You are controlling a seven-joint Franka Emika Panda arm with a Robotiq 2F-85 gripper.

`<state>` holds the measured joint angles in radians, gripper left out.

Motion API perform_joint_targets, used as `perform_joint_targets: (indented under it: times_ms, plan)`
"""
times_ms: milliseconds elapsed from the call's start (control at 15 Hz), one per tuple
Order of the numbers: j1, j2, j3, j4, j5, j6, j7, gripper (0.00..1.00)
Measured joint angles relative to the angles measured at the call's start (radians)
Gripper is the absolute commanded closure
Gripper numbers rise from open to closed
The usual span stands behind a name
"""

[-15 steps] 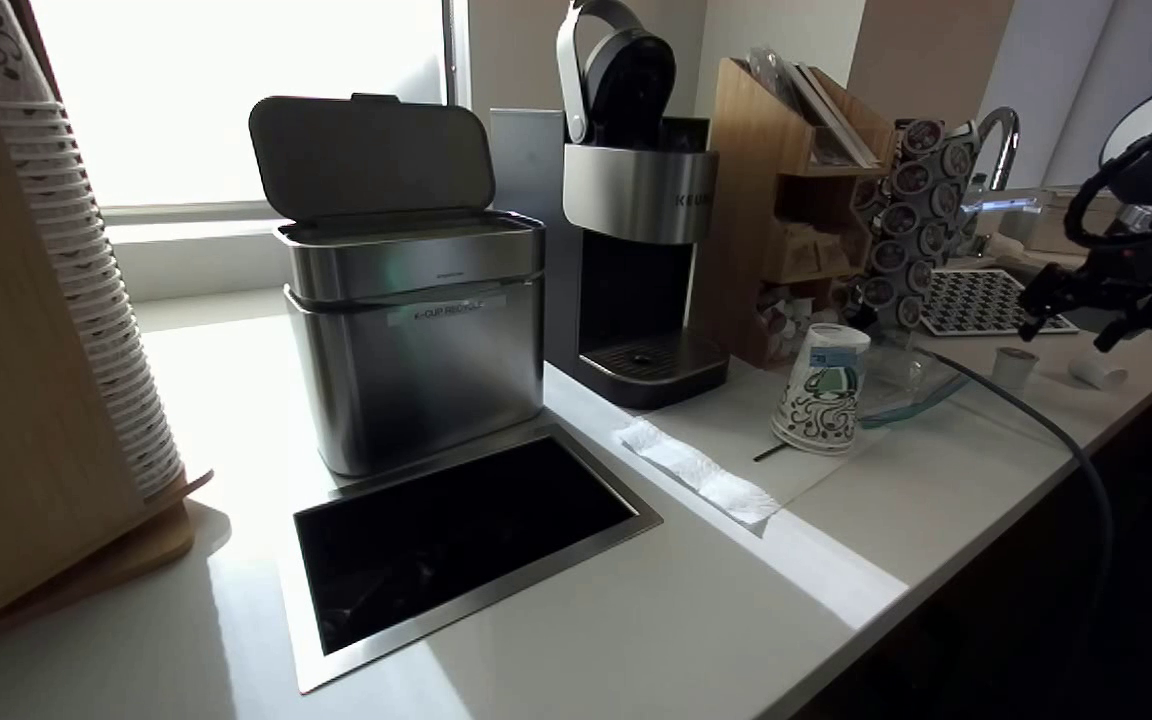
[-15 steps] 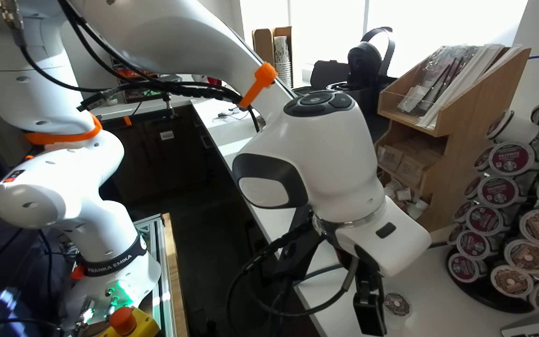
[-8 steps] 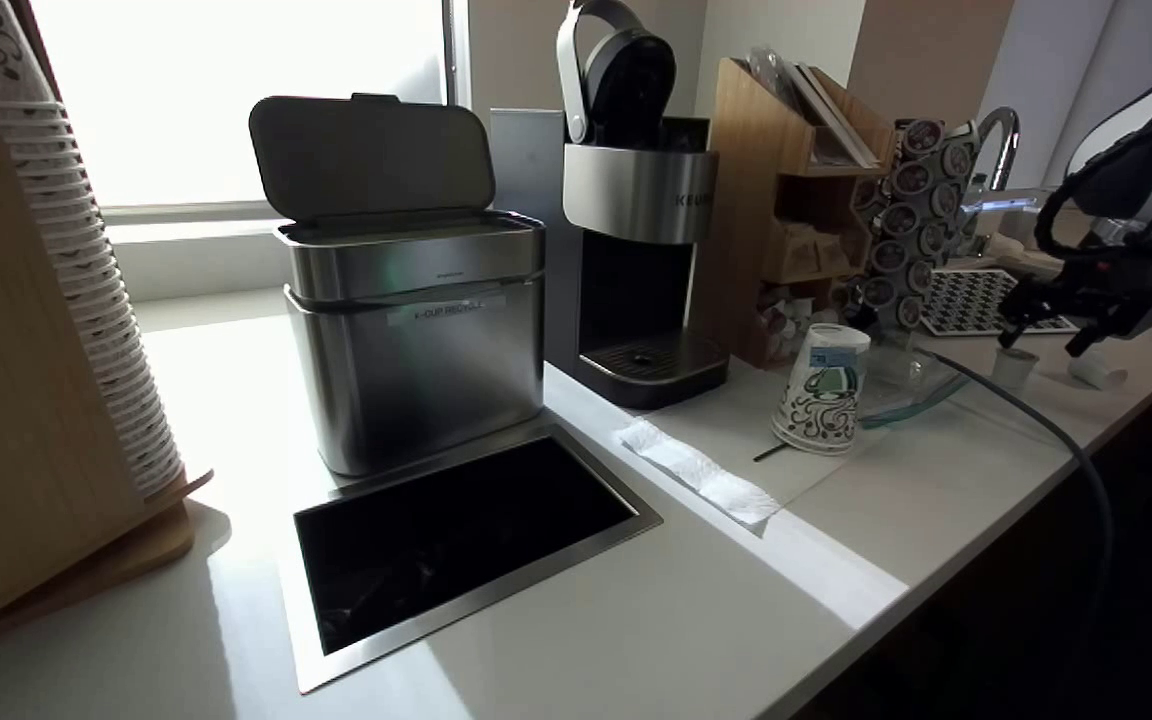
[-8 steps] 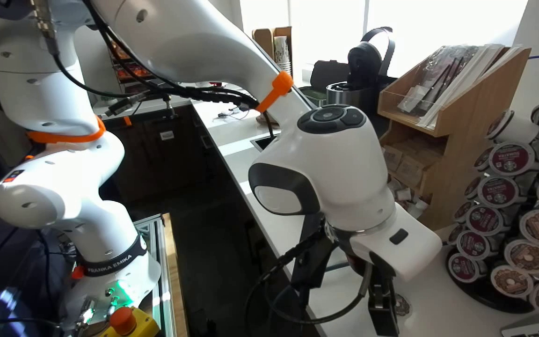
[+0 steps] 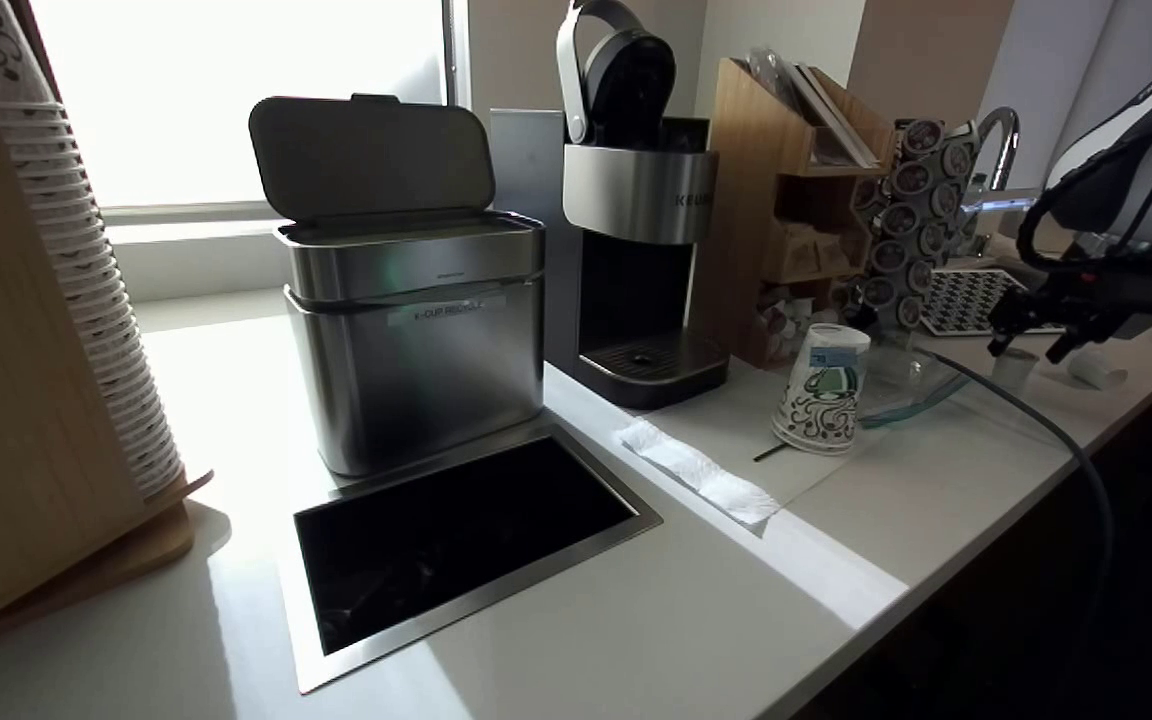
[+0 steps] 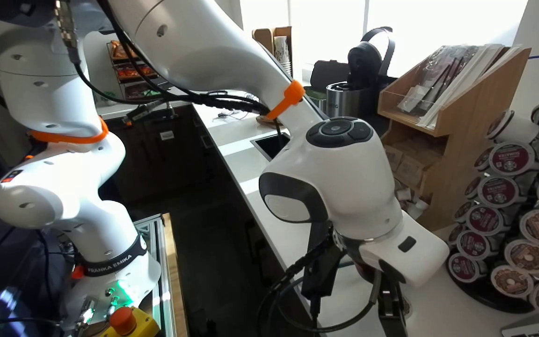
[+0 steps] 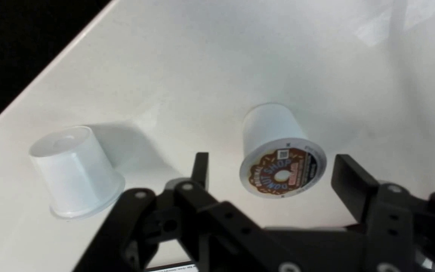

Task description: Put the white object inside the coffee machine

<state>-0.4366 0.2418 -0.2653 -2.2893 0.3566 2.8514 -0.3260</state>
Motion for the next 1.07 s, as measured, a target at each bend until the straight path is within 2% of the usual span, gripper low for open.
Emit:
perform_joint_targets:
  times_ms: [67, 133, 200, 333, 400, 467, 533, 600, 1067]
  plan:
    - [-0.003, 0.004, 0.004, 0.003, 0.003, 0.0, -0.004, 0.27]
    - [-0.006, 0.009, 0.008, 0.007, 0.006, 0.0, -0.01, 0.35]
    - [-0.009, 0.012, 0.011, 0.009, 0.008, 0.0, -0.013, 0.31]
    - [-0.013, 0.017, 0.017, 0.013, 0.01, 0.0, -0.017, 0.37]
    - [-0.016, 0.017, 0.02, 0.014, 0.01, 0.0, -0.018, 0.42]
    - [-0.018, 0.017, 0.023, 0.014, 0.01, 0.0, -0.021, 0.52]
    - [-0.021, 0.017, 0.026, 0.014, 0.01, 0.001, -0.022, 0.55]
    - [-0.022, 0.017, 0.028, 0.015, 0.01, 0.001, -0.025, 0.64]
    - [-0.025, 0.001, 0.032, 0.014, 0.01, 0.001, -0.035, 0.71]
